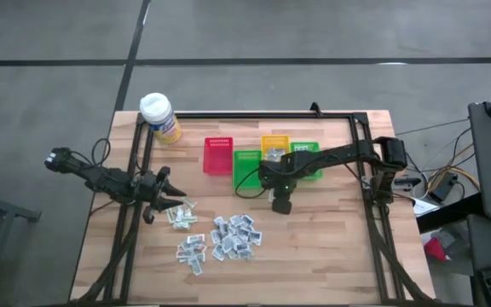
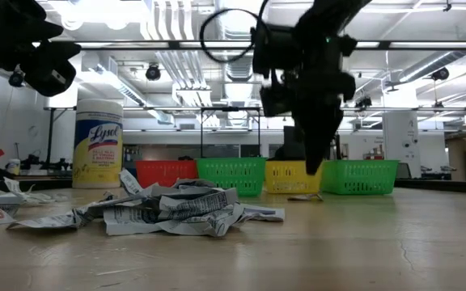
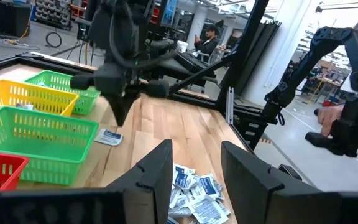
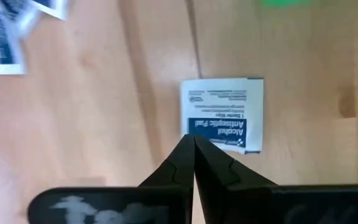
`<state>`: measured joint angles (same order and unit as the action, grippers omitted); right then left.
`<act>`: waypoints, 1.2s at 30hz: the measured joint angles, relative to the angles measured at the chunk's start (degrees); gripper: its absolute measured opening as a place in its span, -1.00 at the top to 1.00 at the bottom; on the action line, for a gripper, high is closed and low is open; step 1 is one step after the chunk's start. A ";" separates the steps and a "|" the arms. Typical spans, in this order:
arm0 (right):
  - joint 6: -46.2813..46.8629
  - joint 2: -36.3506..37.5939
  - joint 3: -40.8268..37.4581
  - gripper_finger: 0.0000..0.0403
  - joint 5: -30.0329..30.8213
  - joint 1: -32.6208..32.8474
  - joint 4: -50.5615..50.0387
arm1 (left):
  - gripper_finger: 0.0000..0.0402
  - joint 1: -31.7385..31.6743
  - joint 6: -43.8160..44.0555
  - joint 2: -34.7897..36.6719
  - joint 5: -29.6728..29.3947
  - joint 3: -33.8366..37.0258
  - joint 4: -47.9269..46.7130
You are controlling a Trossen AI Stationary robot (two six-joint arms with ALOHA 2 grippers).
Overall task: Pick & Place First Aid Supplies
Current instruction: Put the alcohol pad into the yellow basket
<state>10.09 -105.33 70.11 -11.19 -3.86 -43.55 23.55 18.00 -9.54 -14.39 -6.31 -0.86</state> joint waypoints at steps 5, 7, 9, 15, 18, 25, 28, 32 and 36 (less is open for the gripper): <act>0.19 1.97 2.23 0.96 0.01 0.62 -4.47 | 0.35 -0.02 -0.16 -0.02 0.00 0.00 -0.01; 1.40 2.16 2.68 0.96 0.01 0.65 -5.03 | 0.35 -0.02 -0.43 0.00 -0.02 0.00 0.01; 1.98 2.20 2.81 0.96 -0.14 0.65 -5.29 | 0.35 0.00 -0.57 -0.01 -0.02 0.00 -0.01; -0.38 2.20 2.30 0.86 -3.94 0.65 -5.56 | 0.35 0.00 -0.63 0.00 -0.02 0.00 -0.03; -0.42 2.20 2.11 0.73 -3.95 0.64 -5.58 | 0.35 -0.01 -0.66 0.00 -0.02 0.00 -0.03; -1.89 2.18 1.82 0.39 -3.79 2.68 -3.45 | 0.35 -0.01 -0.98 -0.01 -0.02 0.00 -0.03; -6.25 2.15 0.96 0.30 -1.89 4.45 -0.71 | 0.35 -0.02 -1.38 -0.01 -0.02 0.00 -0.03; -9.01 2.14 -0.17 0.23 6.53 7.01 -0.13 | 0.35 -0.02 -1.38 -0.02 -0.02 0.00 -0.03; -8.27 2.09 -1.26 0.20 8.91 7.89 1.12 | 0.35 0.00 -1.38 -0.01 -0.02 0.00 -0.03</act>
<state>1.82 -103.24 68.85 -2.28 4.03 -42.44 23.55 16.62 -9.55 -14.41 -6.31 -0.89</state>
